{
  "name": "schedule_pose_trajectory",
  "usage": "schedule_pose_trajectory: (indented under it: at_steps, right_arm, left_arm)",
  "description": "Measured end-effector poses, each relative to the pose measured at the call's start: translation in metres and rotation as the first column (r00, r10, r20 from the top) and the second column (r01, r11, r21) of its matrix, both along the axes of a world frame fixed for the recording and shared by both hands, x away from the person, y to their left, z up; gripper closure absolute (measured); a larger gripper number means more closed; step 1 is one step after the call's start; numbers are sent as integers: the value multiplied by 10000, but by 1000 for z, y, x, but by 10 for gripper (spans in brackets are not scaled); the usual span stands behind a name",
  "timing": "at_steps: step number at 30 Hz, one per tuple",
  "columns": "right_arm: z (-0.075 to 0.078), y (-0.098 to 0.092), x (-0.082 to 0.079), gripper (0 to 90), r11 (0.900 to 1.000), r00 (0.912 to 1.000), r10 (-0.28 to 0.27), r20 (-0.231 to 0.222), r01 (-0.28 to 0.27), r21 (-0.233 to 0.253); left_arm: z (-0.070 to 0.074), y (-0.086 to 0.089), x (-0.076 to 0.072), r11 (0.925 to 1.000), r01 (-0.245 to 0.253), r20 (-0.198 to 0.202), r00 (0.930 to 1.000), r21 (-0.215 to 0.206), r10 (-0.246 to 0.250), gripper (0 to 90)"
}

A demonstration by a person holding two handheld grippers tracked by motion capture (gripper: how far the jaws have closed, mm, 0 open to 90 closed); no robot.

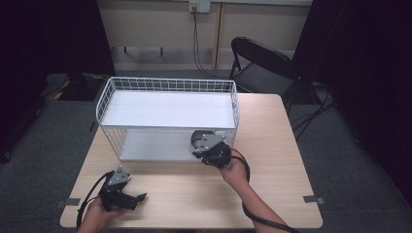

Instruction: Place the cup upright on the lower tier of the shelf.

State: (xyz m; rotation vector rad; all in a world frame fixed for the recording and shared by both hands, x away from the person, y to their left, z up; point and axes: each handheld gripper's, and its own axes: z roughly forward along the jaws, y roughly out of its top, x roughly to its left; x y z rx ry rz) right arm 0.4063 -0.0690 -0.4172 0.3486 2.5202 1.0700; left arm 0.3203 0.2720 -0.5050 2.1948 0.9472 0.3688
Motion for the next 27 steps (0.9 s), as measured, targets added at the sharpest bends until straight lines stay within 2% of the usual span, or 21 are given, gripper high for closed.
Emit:
schedule_pose_trajectory:
  at_steps: [4, 27]
  right_arm:
    - [0, 0, 0, 826, 10000, 9999, -51, 114, 51, -33]
    - [-7, 0, 7, 825, 9999, 9998, -156, 114, 156, 34]
  left_arm:
    - [0, 0, 0, 10000, 0, 1, 10000, -1, 0, 0]
    - [0, 0, 0, 10000, -3, 1, 10000, -3, 3, 0]
